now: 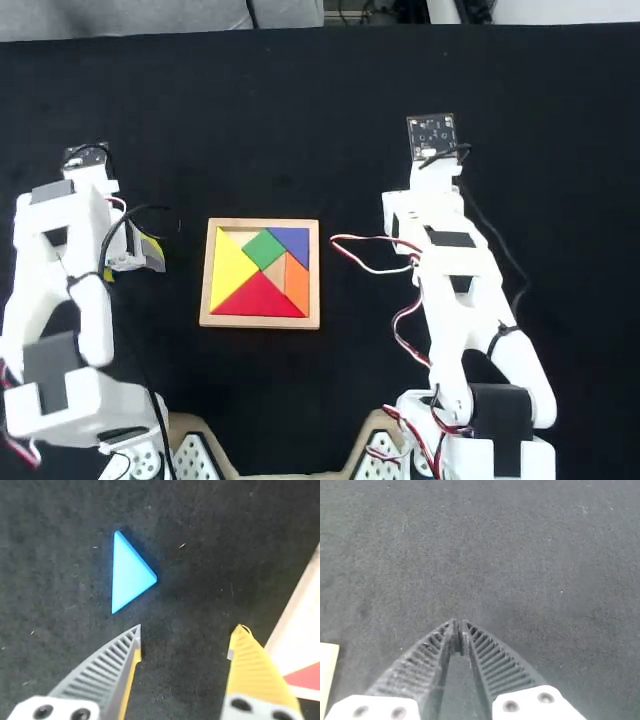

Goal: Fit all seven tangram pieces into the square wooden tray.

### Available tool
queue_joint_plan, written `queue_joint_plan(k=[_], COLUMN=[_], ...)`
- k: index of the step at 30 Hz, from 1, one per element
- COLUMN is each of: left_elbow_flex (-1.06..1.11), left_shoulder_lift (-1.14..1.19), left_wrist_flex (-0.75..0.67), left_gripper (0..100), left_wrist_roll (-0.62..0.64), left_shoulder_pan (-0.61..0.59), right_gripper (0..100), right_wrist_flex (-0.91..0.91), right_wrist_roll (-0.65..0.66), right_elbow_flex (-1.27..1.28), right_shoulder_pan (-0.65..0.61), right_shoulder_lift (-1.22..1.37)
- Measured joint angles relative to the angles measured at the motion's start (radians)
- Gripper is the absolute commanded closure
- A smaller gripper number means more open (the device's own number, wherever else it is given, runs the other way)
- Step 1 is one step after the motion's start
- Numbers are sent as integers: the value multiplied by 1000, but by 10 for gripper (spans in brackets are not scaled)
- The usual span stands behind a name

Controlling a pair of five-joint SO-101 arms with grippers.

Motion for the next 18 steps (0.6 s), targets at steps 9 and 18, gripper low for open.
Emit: queue_joint_plan(k=[9,18], left_elbow_flex=[-114,-127], left_shoulder_lift=[81,94], left_wrist_flex=[-9,-44], left_gripper=[717,718], left_wrist_roll=[-86,-153], left_shoulder_pan=[-44,-91], right_gripper=[987,987], right_wrist_flex=[0,0], right_wrist_roll=[0,0], right_elbow_flex=[0,0], right_shoulder_pan=[0,0], right_shoulder_lift=[0,0])
